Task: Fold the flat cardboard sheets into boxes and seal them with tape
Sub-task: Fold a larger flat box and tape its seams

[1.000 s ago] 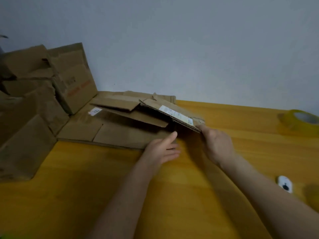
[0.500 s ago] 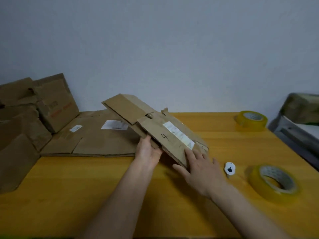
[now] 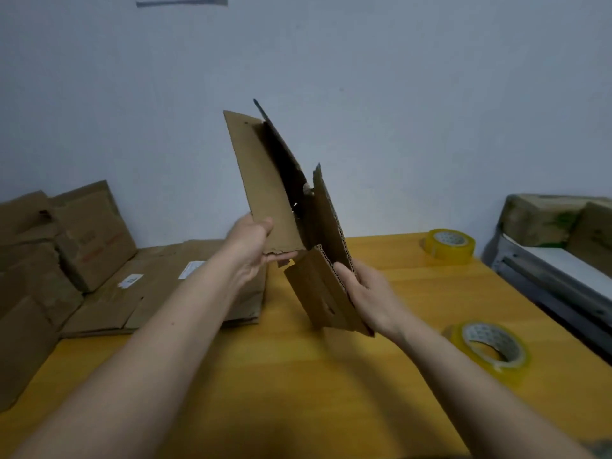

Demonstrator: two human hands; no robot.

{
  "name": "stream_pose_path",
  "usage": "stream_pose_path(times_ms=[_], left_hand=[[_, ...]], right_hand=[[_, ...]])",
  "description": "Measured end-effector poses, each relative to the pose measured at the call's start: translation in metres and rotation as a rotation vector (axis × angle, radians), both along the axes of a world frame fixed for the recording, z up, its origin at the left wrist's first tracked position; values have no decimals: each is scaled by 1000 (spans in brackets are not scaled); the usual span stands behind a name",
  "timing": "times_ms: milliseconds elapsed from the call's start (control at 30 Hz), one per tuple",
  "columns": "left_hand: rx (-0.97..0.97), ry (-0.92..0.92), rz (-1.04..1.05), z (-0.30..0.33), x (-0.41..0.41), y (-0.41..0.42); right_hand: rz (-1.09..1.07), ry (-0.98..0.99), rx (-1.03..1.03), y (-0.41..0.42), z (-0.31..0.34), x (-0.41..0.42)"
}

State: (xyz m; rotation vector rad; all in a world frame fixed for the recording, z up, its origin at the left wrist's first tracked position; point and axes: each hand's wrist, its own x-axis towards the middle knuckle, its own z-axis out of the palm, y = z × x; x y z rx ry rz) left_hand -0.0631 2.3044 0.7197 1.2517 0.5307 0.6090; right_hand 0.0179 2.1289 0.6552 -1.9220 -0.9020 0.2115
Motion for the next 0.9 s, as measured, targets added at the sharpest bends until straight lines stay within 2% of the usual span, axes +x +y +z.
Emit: stream_pose_path(times_ms=[100, 167, 267, 333, 400, 500, 567, 633, 833, 900], left_hand=[[87, 42, -61, 4, -9, 6], [151, 71, -93, 4, -18, 13], [230, 123, -184, 6, -34, 30], [184, 125, -265, 7, -44, 38], [102, 130, -302, 3, -48, 41], [5, 236, -250, -16, -47, 39], [-4, 358, -210, -31, -46, 37], [-16, 418, -183, -40, -46, 38], [-29, 420, -157, -42, -43, 45], [-17, 397, -78, -50, -37, 41]], right_hand=[[-41, 27, -86, -9, 3, 4], [-143, 43, -106, -19, 11, 12], [-305, 78, 18, -37, 35, 33], [-355, 114, 118, -45, 55, 44], [-352, 102, 86, -47, 67, 50], [-263, 120, -101, -41, 65, 47], [-227, 206, -193, -37, 56, 44], [-240, 259, -186, -35, 50, 45], [-267, 285, -151, -27, 48, 57], [-277, 321, -101, -26, 45, 60]])
